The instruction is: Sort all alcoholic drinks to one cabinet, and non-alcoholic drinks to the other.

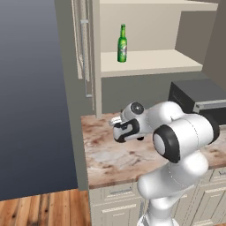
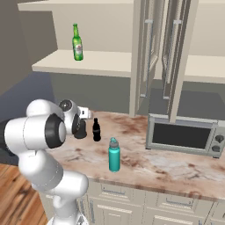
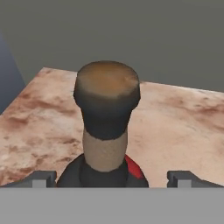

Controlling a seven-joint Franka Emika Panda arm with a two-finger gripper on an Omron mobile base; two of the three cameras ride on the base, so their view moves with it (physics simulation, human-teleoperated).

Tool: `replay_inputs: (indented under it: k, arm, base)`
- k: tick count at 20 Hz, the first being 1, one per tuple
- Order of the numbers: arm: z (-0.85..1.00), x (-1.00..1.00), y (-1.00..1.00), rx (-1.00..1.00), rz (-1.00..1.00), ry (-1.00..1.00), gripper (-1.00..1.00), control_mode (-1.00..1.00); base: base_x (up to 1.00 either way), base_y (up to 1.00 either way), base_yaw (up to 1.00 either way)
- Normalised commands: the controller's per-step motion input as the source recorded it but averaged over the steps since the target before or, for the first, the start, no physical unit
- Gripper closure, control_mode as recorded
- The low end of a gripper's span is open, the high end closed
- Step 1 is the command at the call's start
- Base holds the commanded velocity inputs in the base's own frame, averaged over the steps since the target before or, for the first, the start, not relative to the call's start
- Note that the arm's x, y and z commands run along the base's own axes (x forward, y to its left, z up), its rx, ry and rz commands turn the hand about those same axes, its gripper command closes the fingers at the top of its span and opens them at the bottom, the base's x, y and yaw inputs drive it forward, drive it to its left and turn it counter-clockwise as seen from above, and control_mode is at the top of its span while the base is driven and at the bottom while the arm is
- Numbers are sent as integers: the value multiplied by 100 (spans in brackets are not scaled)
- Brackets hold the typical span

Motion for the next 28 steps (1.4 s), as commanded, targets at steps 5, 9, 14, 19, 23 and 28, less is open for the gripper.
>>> replay_inputs:
  k: [5, 9, 14, 19, 23, 28]
  arm:
    - [-2, 7, 0, 0, 0, 0, -100, -100]
    - [-7, 12, 0, 0, 0, 0, -100, -100]
    - [-16, 12, 0, 0, 0, 2, -100, -100]
    - [-17, 1, 2, 0, 0, 3, 100, -100]
    - [0, 0, 1, 0, 0, 0, 100, -100]
    - [51, -36, 9, -2, -2, 0, 100, -100]
  base:
    - [0, 0, 0]
    - [0, 0, 0]
    - [0, 0, 0]
    - [0, 0, 0]
    - [0, 0, 0]
    - [0, 0, 0]
